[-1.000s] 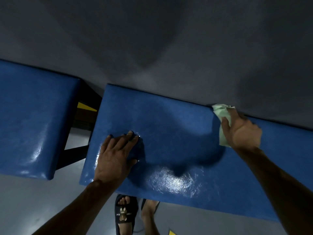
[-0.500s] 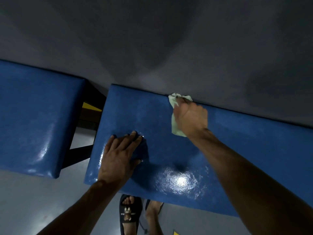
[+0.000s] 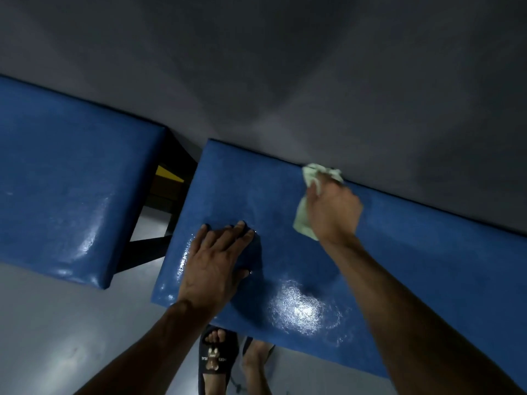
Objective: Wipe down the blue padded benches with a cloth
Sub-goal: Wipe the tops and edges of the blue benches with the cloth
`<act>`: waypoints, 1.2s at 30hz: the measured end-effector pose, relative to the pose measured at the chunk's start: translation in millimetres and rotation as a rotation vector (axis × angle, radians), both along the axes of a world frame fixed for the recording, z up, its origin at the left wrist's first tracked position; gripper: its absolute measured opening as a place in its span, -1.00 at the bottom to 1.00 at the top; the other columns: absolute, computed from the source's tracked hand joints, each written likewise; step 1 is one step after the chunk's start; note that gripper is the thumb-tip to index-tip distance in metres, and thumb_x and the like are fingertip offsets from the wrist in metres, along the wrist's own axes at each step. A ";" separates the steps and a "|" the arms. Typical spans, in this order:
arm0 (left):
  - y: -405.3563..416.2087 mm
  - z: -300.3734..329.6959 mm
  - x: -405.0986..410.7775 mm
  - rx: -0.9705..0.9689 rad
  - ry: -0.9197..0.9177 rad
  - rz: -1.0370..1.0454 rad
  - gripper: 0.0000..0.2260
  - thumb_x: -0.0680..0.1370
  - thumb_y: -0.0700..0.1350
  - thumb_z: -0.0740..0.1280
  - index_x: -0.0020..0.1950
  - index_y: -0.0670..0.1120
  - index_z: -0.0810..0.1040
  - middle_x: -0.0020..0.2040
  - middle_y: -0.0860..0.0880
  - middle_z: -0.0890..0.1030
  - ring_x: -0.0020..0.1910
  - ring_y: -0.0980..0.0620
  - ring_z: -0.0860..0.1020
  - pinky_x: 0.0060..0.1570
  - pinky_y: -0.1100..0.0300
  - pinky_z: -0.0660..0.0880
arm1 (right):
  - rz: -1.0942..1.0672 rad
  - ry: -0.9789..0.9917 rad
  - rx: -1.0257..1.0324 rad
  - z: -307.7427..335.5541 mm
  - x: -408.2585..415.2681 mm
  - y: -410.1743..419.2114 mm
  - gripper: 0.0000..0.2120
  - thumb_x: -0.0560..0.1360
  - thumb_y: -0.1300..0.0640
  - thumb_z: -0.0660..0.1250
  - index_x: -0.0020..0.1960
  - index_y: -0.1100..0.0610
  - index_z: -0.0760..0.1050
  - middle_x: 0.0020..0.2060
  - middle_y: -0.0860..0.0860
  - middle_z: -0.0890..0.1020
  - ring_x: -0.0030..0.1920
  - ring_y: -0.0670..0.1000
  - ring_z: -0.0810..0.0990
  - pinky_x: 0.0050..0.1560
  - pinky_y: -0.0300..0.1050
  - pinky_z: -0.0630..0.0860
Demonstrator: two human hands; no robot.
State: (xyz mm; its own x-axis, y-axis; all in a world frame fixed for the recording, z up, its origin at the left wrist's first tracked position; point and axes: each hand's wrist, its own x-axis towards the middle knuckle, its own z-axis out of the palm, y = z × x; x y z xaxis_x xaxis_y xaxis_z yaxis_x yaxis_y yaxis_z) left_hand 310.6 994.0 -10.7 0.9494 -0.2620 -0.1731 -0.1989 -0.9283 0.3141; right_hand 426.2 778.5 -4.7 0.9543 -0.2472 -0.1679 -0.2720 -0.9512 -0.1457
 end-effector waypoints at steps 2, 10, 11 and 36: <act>1.5 -2.2 0.1 -0.011 0.009 0.003 -0.22 0.25 0.09 0.62 0.43 0.08 0.43 0.42 0.06 0.49 0.28 -0.05 0.51 0.42 -0.08 0.15 | 0.124 0.016 0.023 2.8 12.4 28.6 -0.79 0.58 0.07 0.18 0.02 0.11 0.55 -0.12 0.11 0.67 -0.14 0.20 0.64 -0.23 -0.05 0.41; 2.6 0.2 1.6 0.001 -0.001 0.002 -0.21 0.23 0.11 0.62 0.42 0.08 0.45 0.40 0.06 0.51 0.26 -0.03 0.52 0.43 -0.09 0.13 | 0.128 -0.095 -0.142 6.5 -18.0 -73.8 -0.70 0.50 -0.06 0.18 0.04 0.06 0.59 -0.33 0.21 0.64 -0.35 0.27 0.60 -0.28 -0.02 0.49; 2.2 -0.1 1.9 0.001 -0.005 0.002 -0.21 0.22 0.11 0.63 0.42 0.08 0.45 0.39 0.06 0.52 0.25 -0.03 0.53 0.43 -0.09 0.13 | 0.069 -0.097 -0.135 7.3 -24.9 -87.7 -0.66 0.50 -0.08 0.14 0.08 0.07 0.58 -0.31 0.23 0.63 -0.31 0.30 0.60 -0.24 0.01 0.49; -0.4 1.4 -1.0 0.013 0.040 0.006 -0.20 0.27 0.11 0.60 0.47 0.09 0.39 0.45 0.07 0.45 0.32 -0.02 0.49 0.47 -0.04 0.06 | 0.021 -0.225 -0.057 -5.4 -44.5 -100.7 -0.70 0.55 -0.01 0.17 0.03 0.18 0.55 -0.36 0.23 0.61 -0.38 0.27 0.57 -0.30 -0.05 0.38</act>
State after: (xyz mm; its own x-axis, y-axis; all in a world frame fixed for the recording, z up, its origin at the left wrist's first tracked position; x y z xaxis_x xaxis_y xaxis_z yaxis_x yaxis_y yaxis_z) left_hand 309.6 993.7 -9.4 0.9433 -0.2533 -0.2146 -0.1804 -0.9337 0.3092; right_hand 381.8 677.9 -10.0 0.9713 -0.2295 0.0628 -0.2186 -0.9648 -0.1463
